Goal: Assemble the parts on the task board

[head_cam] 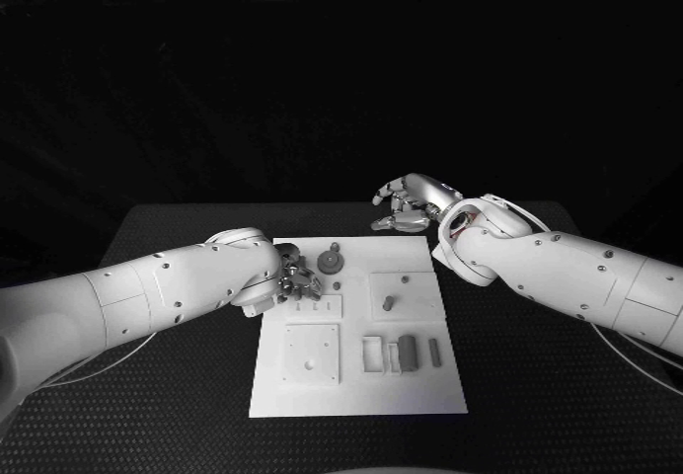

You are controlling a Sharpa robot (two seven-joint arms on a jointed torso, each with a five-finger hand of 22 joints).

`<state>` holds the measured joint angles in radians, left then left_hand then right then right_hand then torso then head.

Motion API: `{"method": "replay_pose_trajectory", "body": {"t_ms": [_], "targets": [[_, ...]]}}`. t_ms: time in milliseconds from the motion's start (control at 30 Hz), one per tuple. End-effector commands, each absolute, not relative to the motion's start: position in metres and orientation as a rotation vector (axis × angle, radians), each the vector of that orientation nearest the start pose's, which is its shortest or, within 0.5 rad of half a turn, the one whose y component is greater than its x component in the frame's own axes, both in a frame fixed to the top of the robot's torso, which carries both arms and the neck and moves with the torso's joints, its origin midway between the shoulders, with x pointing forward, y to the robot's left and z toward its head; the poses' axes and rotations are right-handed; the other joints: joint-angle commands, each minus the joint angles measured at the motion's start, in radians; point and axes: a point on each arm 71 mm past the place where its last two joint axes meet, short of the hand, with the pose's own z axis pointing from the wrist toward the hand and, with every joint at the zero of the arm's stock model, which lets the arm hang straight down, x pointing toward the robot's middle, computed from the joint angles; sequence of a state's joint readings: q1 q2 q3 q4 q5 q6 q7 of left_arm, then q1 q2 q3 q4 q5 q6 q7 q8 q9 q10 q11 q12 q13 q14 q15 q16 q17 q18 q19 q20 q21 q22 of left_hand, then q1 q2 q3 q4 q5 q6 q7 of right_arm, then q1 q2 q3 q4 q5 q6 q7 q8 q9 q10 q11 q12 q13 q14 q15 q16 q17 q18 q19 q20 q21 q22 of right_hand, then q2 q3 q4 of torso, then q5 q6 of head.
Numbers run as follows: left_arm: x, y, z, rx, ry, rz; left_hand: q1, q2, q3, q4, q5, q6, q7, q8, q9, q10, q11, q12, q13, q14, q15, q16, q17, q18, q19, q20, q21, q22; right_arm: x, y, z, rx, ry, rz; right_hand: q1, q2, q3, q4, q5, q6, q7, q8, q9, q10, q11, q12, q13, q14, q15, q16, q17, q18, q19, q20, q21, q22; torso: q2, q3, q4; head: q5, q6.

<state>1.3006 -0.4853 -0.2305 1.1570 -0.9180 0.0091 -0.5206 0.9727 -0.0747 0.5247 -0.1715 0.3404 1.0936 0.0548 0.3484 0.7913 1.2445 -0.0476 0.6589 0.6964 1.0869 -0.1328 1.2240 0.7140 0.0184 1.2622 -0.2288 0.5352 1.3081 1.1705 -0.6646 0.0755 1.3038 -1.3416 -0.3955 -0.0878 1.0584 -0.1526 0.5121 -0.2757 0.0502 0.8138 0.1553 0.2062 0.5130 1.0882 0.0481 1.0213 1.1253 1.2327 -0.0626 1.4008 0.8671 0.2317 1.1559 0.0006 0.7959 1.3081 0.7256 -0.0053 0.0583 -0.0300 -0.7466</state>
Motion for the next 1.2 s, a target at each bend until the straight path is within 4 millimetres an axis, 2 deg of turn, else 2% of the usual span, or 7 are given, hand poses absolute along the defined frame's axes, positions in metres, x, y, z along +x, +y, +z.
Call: {"method": "replay_pose_trajectory", "body": {"t_ms": [33, 133, 233, 333, 1200], "targets": [[0.5233, 0.1482, -0.2615, -0.37, 2.394, -0.349, 0.047, 0.043, 0.072, -0.083, 0.009, 0.009, -0.001, 0.006, 0.003, 0.007, -0.001, 0.008, 0.002, 0.003, -0.008, 0.007, 0.001, 0.029, 0.01, -0.005, 0.006, 0.023, 0.534, -0.1773, -0.1685, 0.058, 1.555, 0.709, -0.008, -0.001, -0.002, 0.003, -0.002, 0.001, 0.006, 0.001, -0.002, -0.007, -0.002, 0.005, -0.002, -0.007, -0.002, -0.007, -0.001, 0.03, -0.002, -0.008, -0.005, 0.015, 0.0, -0.0002, 0.0002, -0.001, 0.0], [0.5223, 0.1489, -0.2626, -0.402, 2.414, -0.355, 0.042, 0.046, 0.069, -0.089, 0.023, 0.014, -0.004, 0.008, 0.006, 0.01, -0.003, 0.014, 0.004, 0.005, -0.011, 0.015, 0.002, 0.028, 0.011, -0.008, 0.013, 0.023, 0.534, -0.1775, -0.1685, 0.059, 1.556, 0.709, -0.008, -0.001, -0.002, 0.003, -0.002, 0.001, 0.006, 0.001, -0.002, -0.007, -0.002, 0.005, -0.002, -0.007, -0.002, -0.007, -0.001, 0.03, -0.002, -0.008, -0.005, 0.015, 0.0, -0.0002, 0.0005, -0.001, -0.002], [0.5209, 0.1496, -0.2638, -0.418, 2.44, -0.359, 0.033, 0.048, 0.066, -0.099, 0.052, 0.02, -0.006, 0.009, 0.008, 0.013, -0.006, 0.022, 0.007, 0.006, -0.015, 0.026, 0.002, 0.028, 0.013, -0.011, 0.023, 0.024, 0.5341, -0.1776, -0.1686, 0.059, 1.556, 0.708, -0.008, -0.001, -0.002, 0.003, -0.002, 0.001, 0.006, 0.001, -0.002, -0.007, -0.002, 0.005, -0.002, -0.007, -0.002, -0.007, -0.001, 0.03, -0.002, -0.008, -0.005, 0.015, 0.0, -0.0005, 0.0009, -0.001, -0.002], [0.5196, 0.1499, -0.2643, -0.424, 2.453, -0.36, 0.027, 0.05, 0.064, -0.102, 0.061, 0.024, -0.008, 0.01, 0.009, 0.015, -0.008, 0.026, 0.009, 0.006, -0.016, 0.031, 0.003, 0.027, 0.014, -0.013, 0.029, 0.024, 0.5341, -0.1776, -0.1687, 0.059, 1.557, 0.708, -0.008, -0.001, -0.002, 0.002, -0.002, 0.001, 0.006, 0.001, -0.002, -0.007, -0.002, 0.005, -0.002, -0.007, -0.002, -0.007, -0.001, 0.03, -0.003, -0.008, -0.005, 0.015, -0.001, -0.0005, 0.0005, -0.001, -0.003], [0.5217, 0.1536, -0.261, -0.325, 2.381, -0.281, 0.022, 0.05, 0.065, -0.11, 0.069, 0.032, -0.012, 0.011, 0.01, 0.019, -0.012, 0.034, 0.012, 0.009, -0.021, 0.042, 0.004, 0.027, 0.018, -0.017, 0.041, 0.024, 0.5339, -0.1775, -0.1689, 0.056, 1.56, 0.709, -0.007, -0.001, -0.001, 0.002, -0.002, 0.0, 0.006, 0.002, -0.002, -0.009, -0.002, 0.006, -0.004, -0.008, -0.001, -0.008, -0.002, 0.03, -0.003, -0.008, -0.006, 0.015, 0.0, -0.0013, 0.0009, 0.0, -0.004]]}}
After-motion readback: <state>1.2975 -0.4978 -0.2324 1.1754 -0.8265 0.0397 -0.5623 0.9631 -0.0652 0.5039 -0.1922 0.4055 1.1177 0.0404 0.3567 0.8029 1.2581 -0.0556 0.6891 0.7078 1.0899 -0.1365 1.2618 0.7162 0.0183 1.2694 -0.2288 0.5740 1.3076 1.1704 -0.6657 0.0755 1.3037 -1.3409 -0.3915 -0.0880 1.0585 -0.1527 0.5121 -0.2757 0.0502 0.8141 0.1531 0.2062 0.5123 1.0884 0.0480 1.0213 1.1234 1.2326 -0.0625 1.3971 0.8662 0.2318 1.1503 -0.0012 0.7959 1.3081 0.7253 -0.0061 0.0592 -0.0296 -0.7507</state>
